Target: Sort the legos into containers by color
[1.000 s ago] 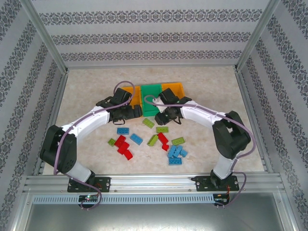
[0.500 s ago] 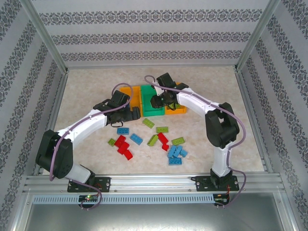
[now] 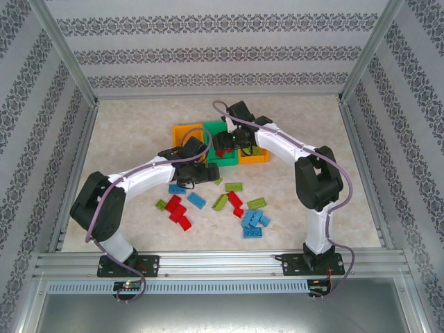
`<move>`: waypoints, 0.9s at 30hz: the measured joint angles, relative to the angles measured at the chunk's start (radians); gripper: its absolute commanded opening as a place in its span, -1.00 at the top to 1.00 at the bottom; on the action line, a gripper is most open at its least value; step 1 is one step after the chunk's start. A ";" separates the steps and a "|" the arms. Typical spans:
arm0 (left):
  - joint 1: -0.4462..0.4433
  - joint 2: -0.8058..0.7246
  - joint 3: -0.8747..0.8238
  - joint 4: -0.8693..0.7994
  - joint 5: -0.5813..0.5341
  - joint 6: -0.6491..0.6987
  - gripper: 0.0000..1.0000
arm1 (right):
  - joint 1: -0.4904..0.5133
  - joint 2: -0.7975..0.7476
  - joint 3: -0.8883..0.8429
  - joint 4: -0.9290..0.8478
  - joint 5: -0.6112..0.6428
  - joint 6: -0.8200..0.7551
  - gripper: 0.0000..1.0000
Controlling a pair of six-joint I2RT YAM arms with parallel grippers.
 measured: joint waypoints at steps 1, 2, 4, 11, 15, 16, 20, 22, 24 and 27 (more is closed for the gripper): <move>-0.006 0.012 0.014 -0.002 0.003 -0.013 -0.91 | -0.005 -0.018 -0.014 0.003 0.000 0.001 -0.40; -0.011 0.026 0.029 -0.003 0.005 -0.023 -0.90 | -0.007 -0.040 -0.031 0.008 0.000 0.001 -0.41; -0.020 0.043 0.050 -0.002 0.007 -0.039 -0.90 | -0.019 -0.089 -0.069 0.015 0.001 0.001 -0.40; -0.028 0.043 0.055 -0.006 -0.010 -0.052 -0.96 | -0.044 -0.265 -0.267 0.049 -0.013 -0.172 -0.51; -0.028 0.043 0.055 -0.030 -0.043 -0.045 -0.99 | -0.042 -0.298 -0.387 0.039 -0.037 -0.372 -0.59; -0.028 0.043 0.055 -0.036 -0.049 -0.045 -0.99 | -0.042 -0.298 -0.411 0.034 -0.042 -0.418 -0.59; -0.027 0.043 0.055 -0.041 -0.066 -0.045 -0.99 | -0.042 -0.293 -0.453 -0.006 -0.085 -0.560 -0.58; -0.027 0.043 0.055 -0.041 -0.068 -0.044 -0.99 | -0.033 -0.288 -0.453 -0.005 -0.108 -0.599 -0.57; -0.027 0.043 0.055 -0.041 -0.068 -0.040 -0.99 | -0.018 -0.281 -0.452 -0.006 -0.121 -0.624 -0.56; -0.027 0.039 0.055 -0.046 -0.073 -0.033 -0.99 | 0.012 -0.278 -0.454 -0.009 -0.134 -0.637 -0.56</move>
